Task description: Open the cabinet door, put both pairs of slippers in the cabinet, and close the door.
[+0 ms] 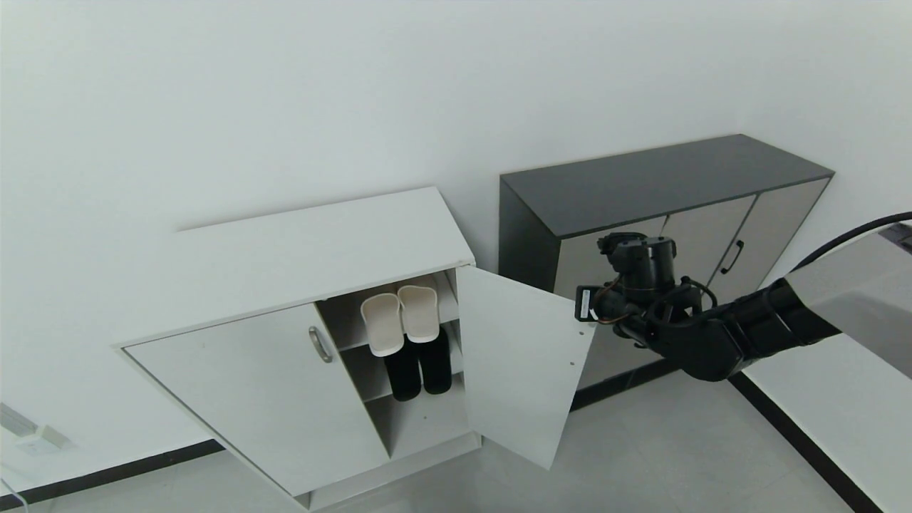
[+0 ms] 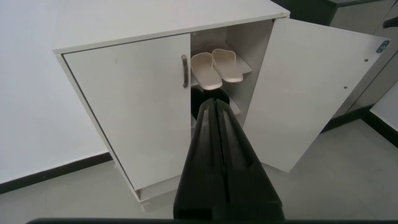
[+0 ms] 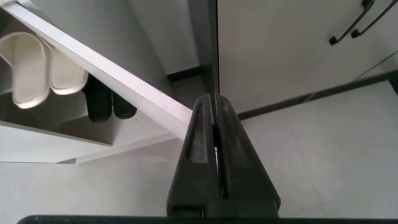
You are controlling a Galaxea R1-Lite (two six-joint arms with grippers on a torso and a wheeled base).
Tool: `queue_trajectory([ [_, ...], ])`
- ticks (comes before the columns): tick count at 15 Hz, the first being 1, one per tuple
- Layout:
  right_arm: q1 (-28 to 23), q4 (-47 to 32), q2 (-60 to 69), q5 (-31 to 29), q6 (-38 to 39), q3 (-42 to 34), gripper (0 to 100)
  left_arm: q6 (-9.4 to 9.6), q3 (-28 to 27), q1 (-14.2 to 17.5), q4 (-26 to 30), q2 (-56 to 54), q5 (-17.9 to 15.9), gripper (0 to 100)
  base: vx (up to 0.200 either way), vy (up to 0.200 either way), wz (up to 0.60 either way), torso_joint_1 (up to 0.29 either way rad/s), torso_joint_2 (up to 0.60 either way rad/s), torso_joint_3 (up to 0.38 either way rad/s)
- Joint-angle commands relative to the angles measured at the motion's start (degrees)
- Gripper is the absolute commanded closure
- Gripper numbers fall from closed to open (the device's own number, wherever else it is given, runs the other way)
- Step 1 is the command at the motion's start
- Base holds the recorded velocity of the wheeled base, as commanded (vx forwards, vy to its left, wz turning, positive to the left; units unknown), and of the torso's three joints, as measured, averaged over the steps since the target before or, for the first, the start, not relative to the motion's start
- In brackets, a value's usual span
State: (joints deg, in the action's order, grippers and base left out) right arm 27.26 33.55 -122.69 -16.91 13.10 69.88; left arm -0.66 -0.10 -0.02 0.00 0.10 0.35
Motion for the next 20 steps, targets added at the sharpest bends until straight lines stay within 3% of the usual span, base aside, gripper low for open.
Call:
queue_trajectory([
  [1, -0.1, 0.1, -2.9, -0.1, 0.1, 1.1, 100, -0.04, 0.0, 0.0, 0.0, 0.0, 0.0, 100, 0.000, 0.000, 0.00, 0.000, 0.00, 0.000],
  [11, 0.4, 1.5, -2.9, -0.1, -0.1, 0.3, 100, -0.04, 0.0, 0.0, 0.0, 0.0, 0.0, 100, 0.000, 0.000, 0.00, 0.000, 0.00, 0.000],
  [20, 14.0, 2.0, 4.5, -1.2, -0.1, -8.4, 100, -0.04, 0.0, 0.0, 0.0, 0.0, 0.0, 100, 0.000, 0.000, 0.00, 0.000, 0.00, 0.000],
])
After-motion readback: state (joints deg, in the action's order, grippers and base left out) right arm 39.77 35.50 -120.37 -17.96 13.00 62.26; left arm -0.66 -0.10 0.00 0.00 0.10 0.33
